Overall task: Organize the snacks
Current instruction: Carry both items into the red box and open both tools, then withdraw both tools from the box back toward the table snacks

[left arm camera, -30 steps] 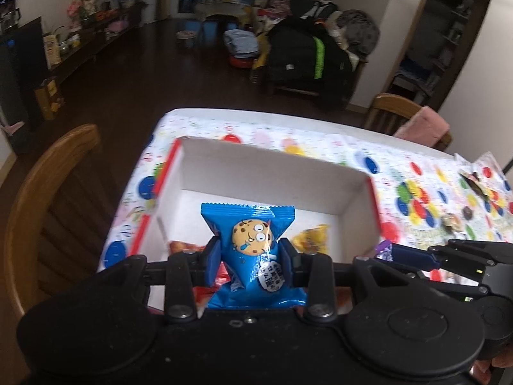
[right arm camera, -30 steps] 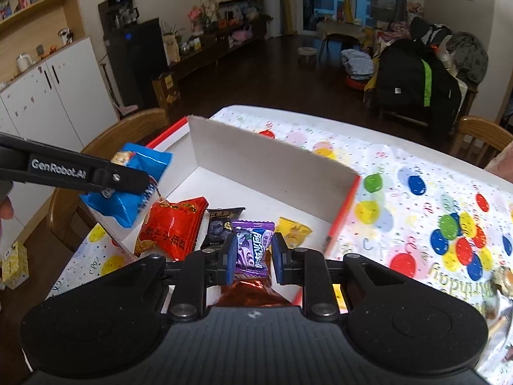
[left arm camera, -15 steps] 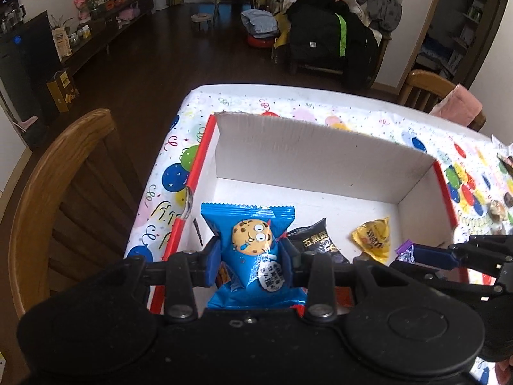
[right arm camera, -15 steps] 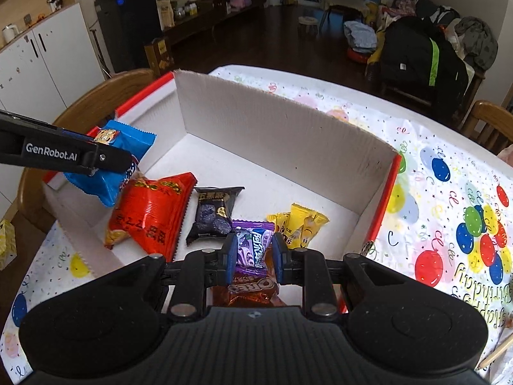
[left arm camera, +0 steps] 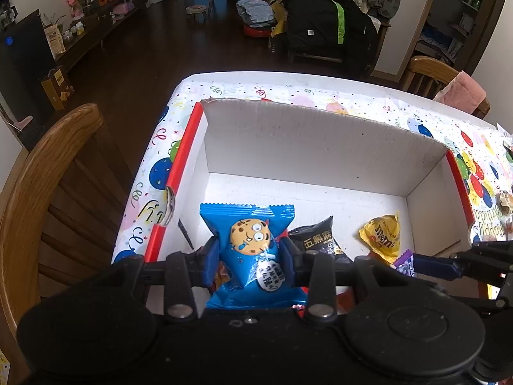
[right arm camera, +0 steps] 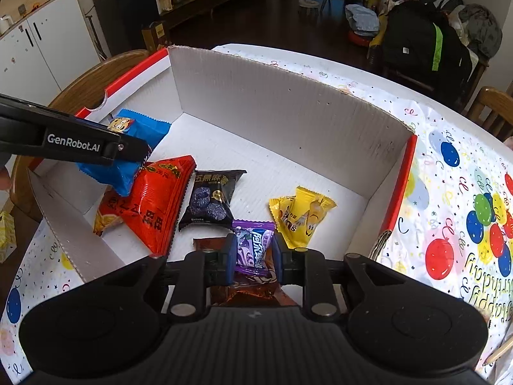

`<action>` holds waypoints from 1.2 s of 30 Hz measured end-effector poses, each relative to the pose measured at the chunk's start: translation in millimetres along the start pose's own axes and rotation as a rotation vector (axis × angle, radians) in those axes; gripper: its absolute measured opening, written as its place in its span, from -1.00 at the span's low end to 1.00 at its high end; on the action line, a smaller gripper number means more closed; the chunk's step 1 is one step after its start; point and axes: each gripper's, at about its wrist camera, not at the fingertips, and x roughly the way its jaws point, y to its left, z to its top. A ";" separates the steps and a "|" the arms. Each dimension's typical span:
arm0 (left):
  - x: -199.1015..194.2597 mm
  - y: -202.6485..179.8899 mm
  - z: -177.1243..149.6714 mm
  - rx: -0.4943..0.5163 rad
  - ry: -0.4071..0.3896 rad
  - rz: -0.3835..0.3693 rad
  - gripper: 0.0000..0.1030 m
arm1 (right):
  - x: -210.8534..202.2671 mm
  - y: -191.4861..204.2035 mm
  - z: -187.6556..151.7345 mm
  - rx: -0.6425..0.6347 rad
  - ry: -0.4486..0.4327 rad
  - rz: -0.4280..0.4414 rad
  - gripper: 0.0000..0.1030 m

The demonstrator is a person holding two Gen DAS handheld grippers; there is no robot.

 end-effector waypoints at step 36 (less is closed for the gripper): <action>-81.9 -39.1 -14.2 0.052 -0.175 -0.065 0.67 | -103.7 -33.2 -25.5 0.117 -0.231 0.099 0.57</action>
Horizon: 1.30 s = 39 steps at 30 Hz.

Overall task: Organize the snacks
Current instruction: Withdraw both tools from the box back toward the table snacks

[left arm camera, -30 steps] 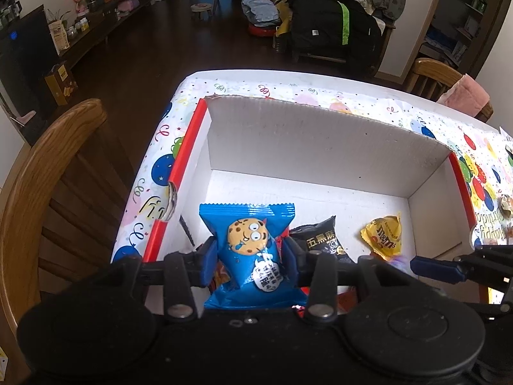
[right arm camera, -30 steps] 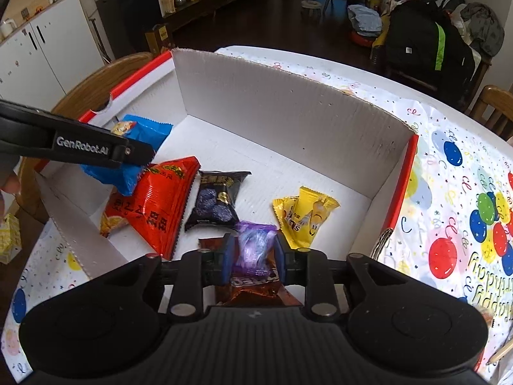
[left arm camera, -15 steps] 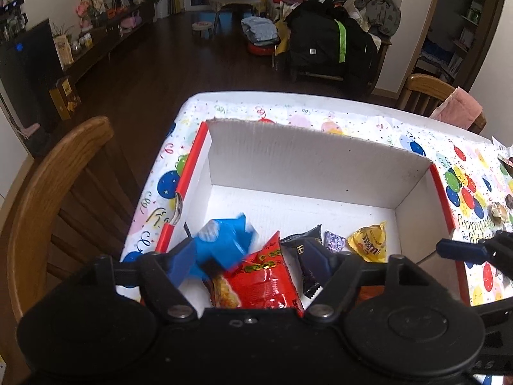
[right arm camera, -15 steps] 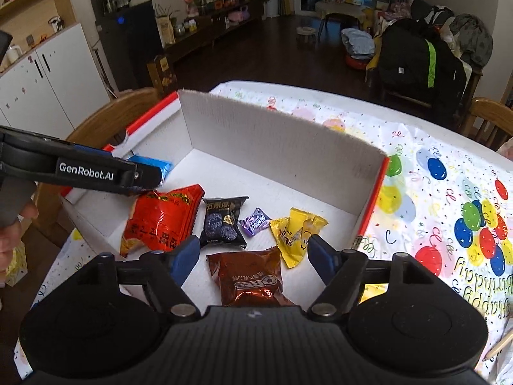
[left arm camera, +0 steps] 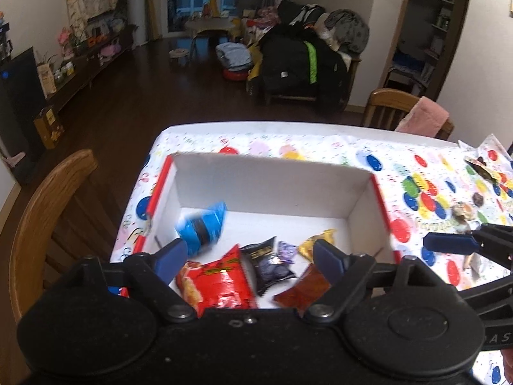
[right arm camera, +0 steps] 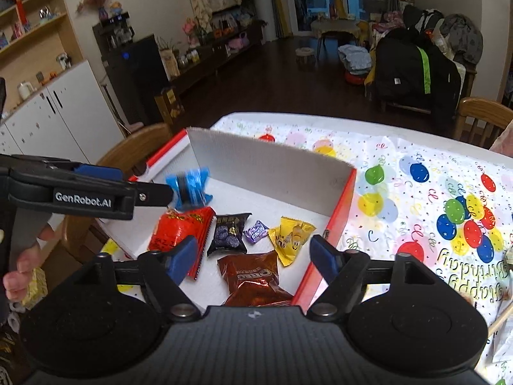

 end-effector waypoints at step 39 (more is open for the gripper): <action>12.5 -263.6 -44.8 0.245 -0.128 -0.296 0.99 | -158.8 -211.7 -128.4 0.204 -0.111 -0.332 0.62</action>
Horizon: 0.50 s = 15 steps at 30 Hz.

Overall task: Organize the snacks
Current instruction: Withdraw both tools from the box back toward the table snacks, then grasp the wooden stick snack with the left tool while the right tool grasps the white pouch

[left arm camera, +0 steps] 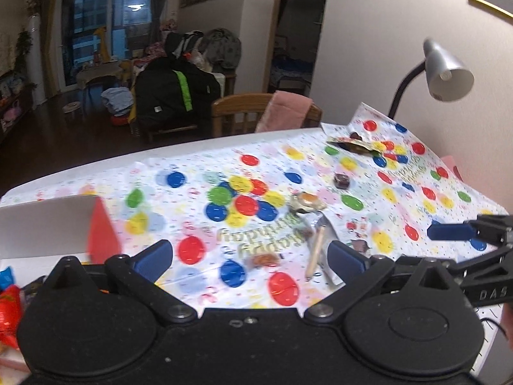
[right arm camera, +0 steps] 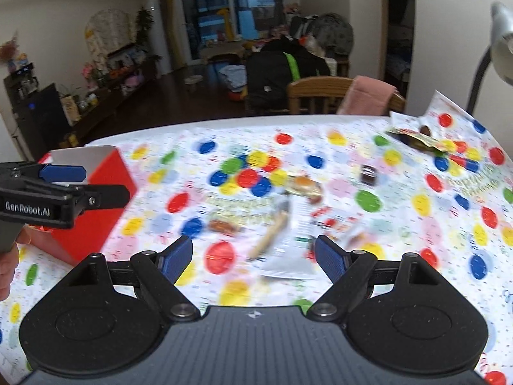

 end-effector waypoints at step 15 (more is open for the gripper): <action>86.4 -51.6 -7.6 0.058 0.092 -0.003 0.90 | 57.9 -92.5 1.7 0.046 0.082 -0.080 0.62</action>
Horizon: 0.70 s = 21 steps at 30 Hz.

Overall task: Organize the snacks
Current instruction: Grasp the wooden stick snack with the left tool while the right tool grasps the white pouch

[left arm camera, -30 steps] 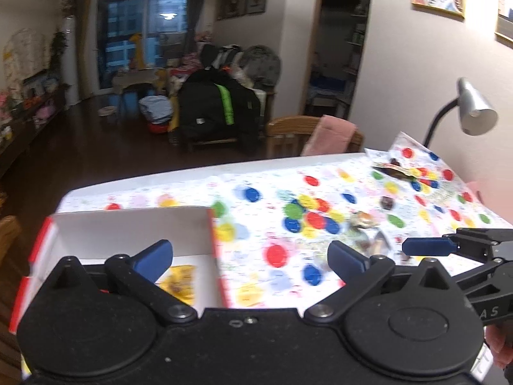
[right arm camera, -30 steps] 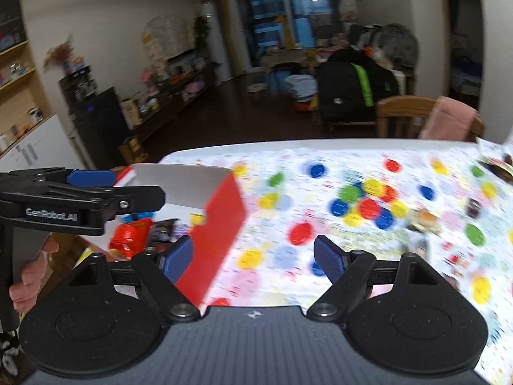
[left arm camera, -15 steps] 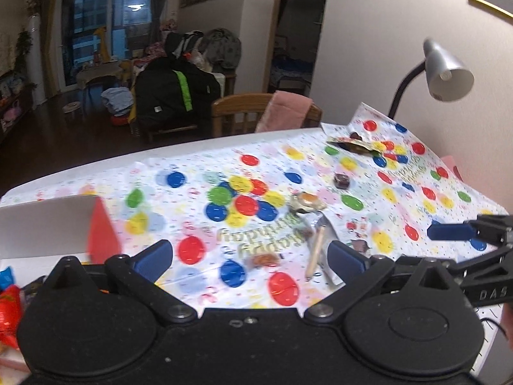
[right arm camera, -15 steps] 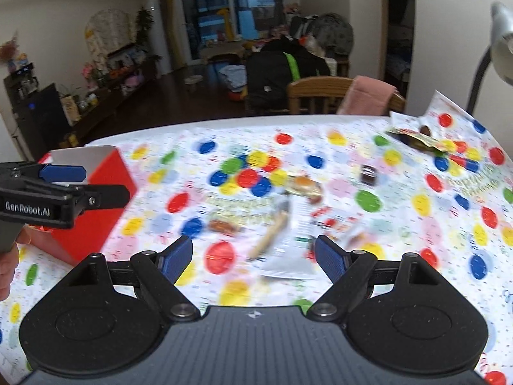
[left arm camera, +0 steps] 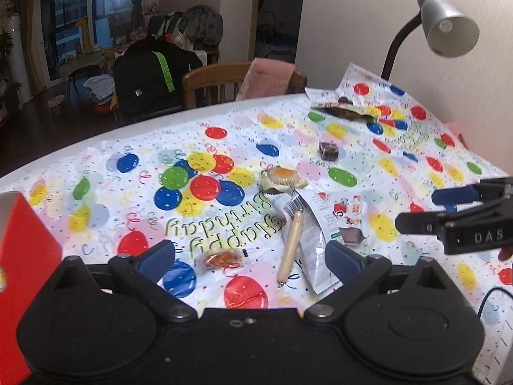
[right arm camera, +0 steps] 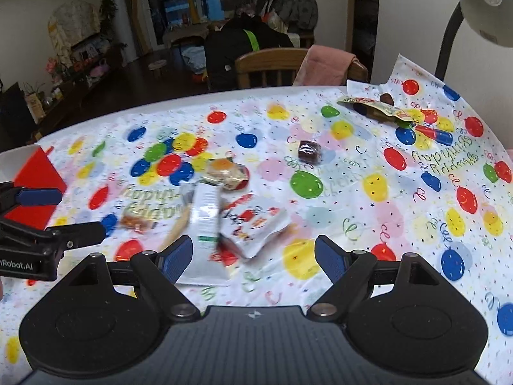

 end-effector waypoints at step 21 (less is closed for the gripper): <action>89.1 -10.3 6.1 0.047 0.206 -0.100 0.19 | 87.0 -9.1 24.5 -0.463 0.163 0.186 0.62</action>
